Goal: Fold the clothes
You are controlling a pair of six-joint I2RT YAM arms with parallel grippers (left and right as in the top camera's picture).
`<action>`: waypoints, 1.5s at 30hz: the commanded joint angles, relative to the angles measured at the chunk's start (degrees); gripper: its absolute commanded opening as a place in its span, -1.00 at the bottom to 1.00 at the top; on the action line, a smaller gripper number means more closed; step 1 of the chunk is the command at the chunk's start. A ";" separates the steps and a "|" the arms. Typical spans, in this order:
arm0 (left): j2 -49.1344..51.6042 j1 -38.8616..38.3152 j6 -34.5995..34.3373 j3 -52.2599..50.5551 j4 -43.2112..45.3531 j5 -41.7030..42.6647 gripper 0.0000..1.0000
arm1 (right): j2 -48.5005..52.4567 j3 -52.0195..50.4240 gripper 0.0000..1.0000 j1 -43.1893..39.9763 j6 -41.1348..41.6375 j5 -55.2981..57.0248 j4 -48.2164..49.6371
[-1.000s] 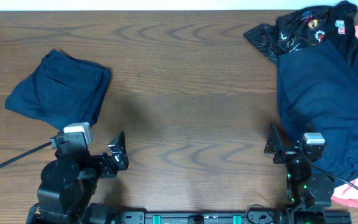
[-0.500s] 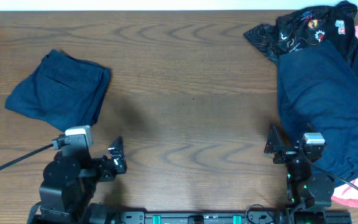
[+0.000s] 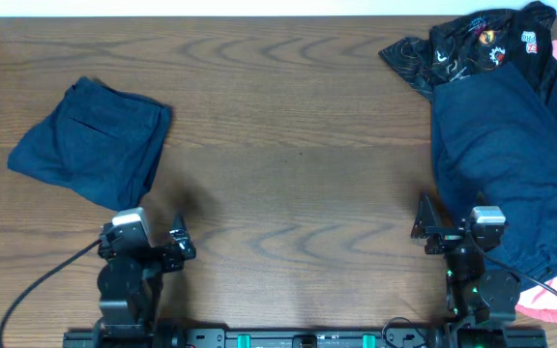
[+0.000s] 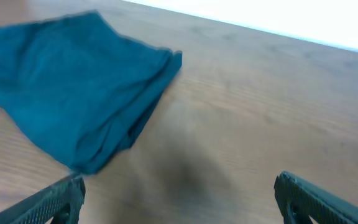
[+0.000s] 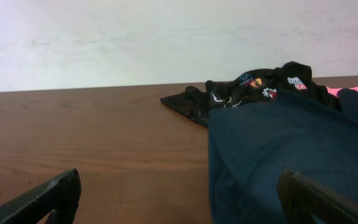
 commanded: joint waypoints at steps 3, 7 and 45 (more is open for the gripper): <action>-3.76 1.07 1.51 -8.66 12.81 2.54 0.96 | -0.26 -0.09 0.98 0.63 -0.94 -0.09 -0.20; -3.89 1.07 2.32 -11.41 19.39 2.54 0.95 | -0.26 -0.09 0.99 0.63 -0.94 -0.09 -0.22; -3.76 -0.24 3.98 -11.85 20.41 2.54 0.96 | -0.26 -0.09 0.98 0.63 -0.94 -0.09 -0.22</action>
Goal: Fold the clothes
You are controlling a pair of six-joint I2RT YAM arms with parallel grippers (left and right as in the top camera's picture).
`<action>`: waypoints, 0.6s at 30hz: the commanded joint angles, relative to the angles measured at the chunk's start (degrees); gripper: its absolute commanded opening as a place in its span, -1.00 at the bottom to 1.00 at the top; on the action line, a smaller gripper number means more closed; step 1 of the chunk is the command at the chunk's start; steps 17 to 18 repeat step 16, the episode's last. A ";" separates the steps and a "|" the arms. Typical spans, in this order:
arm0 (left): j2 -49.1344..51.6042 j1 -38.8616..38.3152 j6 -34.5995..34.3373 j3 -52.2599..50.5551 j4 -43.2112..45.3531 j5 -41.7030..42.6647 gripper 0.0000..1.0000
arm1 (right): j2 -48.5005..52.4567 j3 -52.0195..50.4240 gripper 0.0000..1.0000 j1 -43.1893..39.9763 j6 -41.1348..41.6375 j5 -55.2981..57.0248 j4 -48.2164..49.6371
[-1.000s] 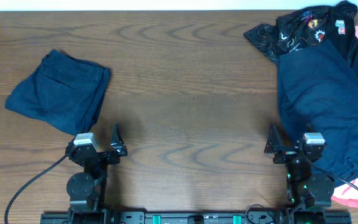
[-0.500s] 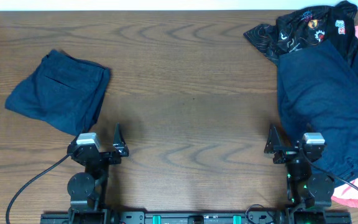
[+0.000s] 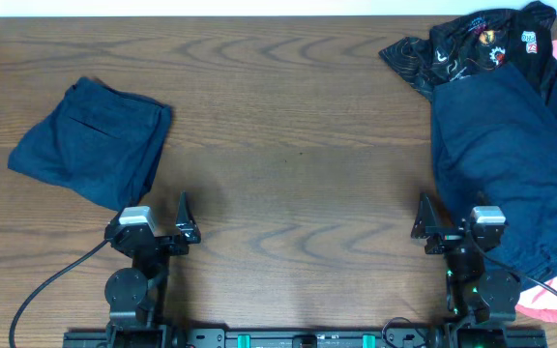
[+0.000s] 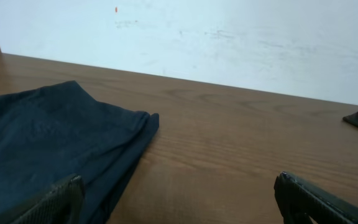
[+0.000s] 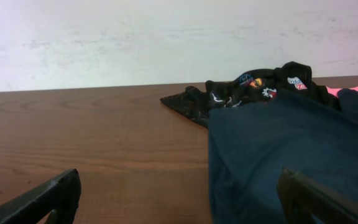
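Observation:
A folded dark blue garment (image 3: pixel 90 140) lies at the table's far left; the left wrist view shows it (image 4: pixel 48 143) ahead and to the left. An unfolded dark blue garment (image 3: pixel 496 145) is spread at the right, with a black printed garment (image 3: pixel 472 43) behind it, also in the right wrist view (image 5: pixel 253 90). My left gripper (image 3: pixel 158 230) (image 4: pixel 179 190) is open near the front edge, just below the folded garment's corner, holding nothing. My right gripper (image 3: pixel 453 227) (image 5: pixel 179 183) is open at the blue garment's (image 5: pixel 291 149) left edge, also holding nothing.
Pink cloth (image 3: pixel 554 300) shows at the front right corner, and more pink at the back right. The wooden table (image 3: pixel 298 145) runs between the two sets of clothes. A white wall (image 5: pixel 166 37) stands behind the far edge.
The left arm has drawn back a little toward the front edge, and its wrist camera now looks level across the table rather than down at the folded garment. The right arm has not moved.

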 commanded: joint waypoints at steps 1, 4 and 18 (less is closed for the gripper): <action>-0.35 -0.22 1.09 -1.36 -1.46 -0.28 0.96 | -0.26 -0.07 0.99 0.63 -0.92 -0.09 -0.22; -0.35 -0.22 1.09 -1.36 -1.46 -0.28 0.96 | -0.26 -0.07 0.99 0.63 -0.92 -0.09 -0.22; -0.35 -0.22 1.09 -1.36 -1.46 -0.28 0.96 | -0.26 -0.07 0.99 0.63 -0.92 -0.09 -0.22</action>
